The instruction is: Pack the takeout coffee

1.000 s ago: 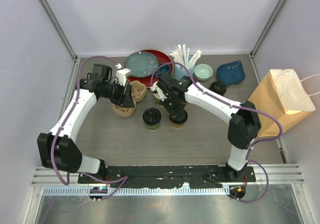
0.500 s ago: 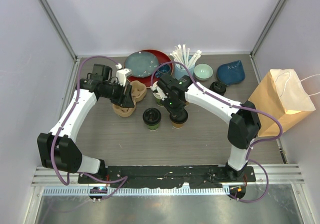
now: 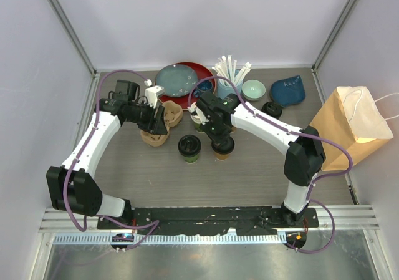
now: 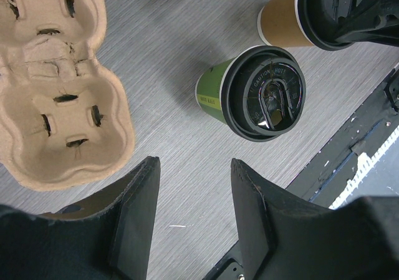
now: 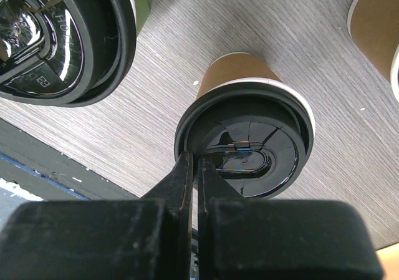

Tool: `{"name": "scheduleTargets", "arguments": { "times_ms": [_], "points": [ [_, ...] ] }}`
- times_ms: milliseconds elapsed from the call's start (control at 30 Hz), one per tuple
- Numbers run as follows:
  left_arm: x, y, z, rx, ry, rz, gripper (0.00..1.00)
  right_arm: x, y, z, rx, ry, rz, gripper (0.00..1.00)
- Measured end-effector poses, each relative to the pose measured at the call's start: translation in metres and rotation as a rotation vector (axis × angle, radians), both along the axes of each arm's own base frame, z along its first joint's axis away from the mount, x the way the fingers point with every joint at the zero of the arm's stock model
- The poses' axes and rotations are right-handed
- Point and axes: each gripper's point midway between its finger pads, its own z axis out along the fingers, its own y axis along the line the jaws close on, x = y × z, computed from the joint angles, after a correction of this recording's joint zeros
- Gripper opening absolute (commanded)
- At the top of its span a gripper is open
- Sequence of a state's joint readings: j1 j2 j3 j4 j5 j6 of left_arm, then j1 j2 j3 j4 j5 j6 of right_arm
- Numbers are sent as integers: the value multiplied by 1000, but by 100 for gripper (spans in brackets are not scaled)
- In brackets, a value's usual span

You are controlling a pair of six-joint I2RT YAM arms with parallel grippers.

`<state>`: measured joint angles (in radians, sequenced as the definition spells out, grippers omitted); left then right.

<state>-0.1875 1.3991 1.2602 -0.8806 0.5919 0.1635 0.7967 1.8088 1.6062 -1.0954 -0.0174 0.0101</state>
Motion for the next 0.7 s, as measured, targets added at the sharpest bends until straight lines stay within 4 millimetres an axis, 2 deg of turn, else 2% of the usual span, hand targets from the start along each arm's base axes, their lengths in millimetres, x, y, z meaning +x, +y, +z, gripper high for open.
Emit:
{"name": "scheduleTargets", "arguments": {
  "times_ms": [333,700],
  "points": [
    [0,0,0,1,-1,-2,53,-2,3,-3,14,10,6,1],
    [0,0,0,0,-1,-2,53,1,-8,-5,-38,-16,-9,1]
  ]
}}
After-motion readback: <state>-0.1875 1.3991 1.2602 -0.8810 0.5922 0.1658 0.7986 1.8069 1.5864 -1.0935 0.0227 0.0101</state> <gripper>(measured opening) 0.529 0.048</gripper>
